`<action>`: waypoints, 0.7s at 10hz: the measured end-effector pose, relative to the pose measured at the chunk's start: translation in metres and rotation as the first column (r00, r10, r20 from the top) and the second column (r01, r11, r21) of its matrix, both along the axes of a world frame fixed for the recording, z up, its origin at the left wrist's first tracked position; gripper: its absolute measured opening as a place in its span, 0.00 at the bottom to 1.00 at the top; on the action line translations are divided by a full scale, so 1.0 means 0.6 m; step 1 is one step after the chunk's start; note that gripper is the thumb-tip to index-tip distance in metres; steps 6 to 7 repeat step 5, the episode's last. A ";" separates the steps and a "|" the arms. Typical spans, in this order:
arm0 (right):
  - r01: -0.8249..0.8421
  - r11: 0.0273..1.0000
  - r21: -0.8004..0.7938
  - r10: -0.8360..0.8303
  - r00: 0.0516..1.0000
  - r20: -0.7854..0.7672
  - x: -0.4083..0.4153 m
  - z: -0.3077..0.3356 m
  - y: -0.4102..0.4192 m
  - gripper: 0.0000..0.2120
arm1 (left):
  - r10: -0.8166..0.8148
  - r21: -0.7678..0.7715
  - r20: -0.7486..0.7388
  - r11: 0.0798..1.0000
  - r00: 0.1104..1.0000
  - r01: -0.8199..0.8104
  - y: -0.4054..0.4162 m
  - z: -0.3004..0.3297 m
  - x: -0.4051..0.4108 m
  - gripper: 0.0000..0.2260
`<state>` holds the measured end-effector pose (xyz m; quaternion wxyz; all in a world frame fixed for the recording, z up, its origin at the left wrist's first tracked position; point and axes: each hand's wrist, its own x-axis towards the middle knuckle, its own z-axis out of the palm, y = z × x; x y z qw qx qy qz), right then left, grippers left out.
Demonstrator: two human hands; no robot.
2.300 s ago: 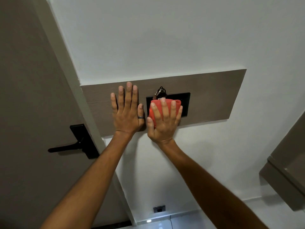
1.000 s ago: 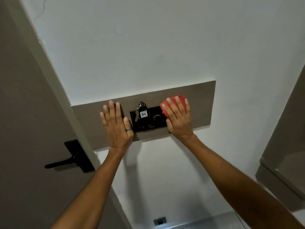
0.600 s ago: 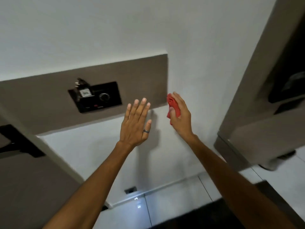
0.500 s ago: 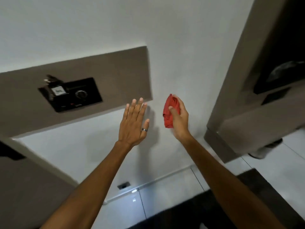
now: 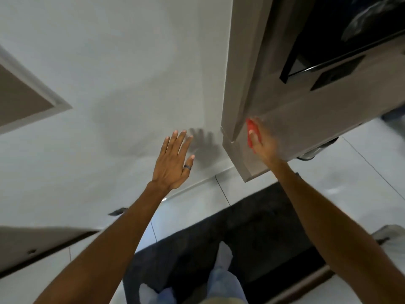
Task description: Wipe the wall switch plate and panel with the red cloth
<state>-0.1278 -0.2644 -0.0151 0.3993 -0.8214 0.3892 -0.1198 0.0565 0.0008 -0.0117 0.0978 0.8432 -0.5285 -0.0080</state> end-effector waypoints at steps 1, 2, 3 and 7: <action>-0.383 0.908 -0.170 0.273 0.848 -0.454 -0.002 -0.054 -0.017 0.26 | 0.017 0.037 -0.018 0.999 1.000 -0.016 -0.026 -0.023 -0.012 0.31; -0.477 0.849 -0.227 0.275 0.766 -0.582 0.013 -0.090 -0.007 0.29 | 0.065 0.098 -0.012 0.993 0.998 -0.064 -0.049 -0.047 -0.022 0.32; -0.515 0.823 -0.239 0.292 0.745 -0.600 0.021 -0.069 -0.021 0.30 | 0.048 0.127 -0.009 0.991 0.999 -0.046 -0.056 -0.044 -0.031 0.32; -0.459 0.826 -0.327 0.257 0.823 -0.507 0.011 -0.034 0.027 0.34 | 0.112 0.005 0.126 0.994 0.986 -0.113 -0.054 0.012 -0.033 0.33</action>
